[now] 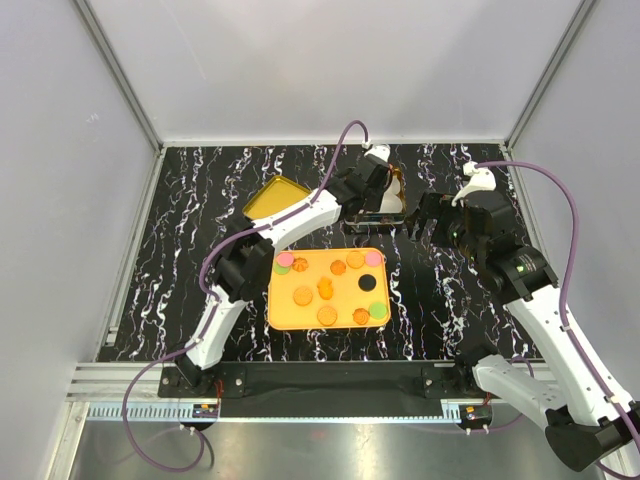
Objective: Pack the cookies
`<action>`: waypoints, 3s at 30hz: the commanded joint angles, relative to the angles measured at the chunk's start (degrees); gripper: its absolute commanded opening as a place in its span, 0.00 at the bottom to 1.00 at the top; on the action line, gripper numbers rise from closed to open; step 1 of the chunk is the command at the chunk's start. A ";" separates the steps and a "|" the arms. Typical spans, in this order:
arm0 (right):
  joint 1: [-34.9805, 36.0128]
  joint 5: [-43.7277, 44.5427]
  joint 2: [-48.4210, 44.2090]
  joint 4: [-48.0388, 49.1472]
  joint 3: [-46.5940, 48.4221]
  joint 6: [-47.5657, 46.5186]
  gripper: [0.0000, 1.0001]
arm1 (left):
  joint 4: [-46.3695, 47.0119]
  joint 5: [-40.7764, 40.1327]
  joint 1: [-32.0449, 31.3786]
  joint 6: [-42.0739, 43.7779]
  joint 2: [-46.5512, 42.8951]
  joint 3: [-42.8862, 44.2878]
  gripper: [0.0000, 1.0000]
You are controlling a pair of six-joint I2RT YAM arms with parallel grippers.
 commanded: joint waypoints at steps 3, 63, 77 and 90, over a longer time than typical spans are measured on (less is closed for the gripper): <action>0.16 1.92 -1.23 0.63 -0.44 -1.09 1.00 | 3.61 0.52 0.14 -0.62 -0.68 0.45 0.40; 0.16 -0.81 3.25 5.90 -1.41 0.23 1.00 | -14.14 2.72 -5.83 -0.79 -45.85 -37.60 0.43; 0.16 -0.81 3.52 6.07 -2.20 0.32 1.00 | -12.56 1.31 -10.31 -4.92 -53.42 -52.55 0.46; 0.07 -0.98 3.69 5.99 -2.38 0.32 1.00 | -13.44 -1.24 -12.51 -5.54 -50.26 -52.90 0.47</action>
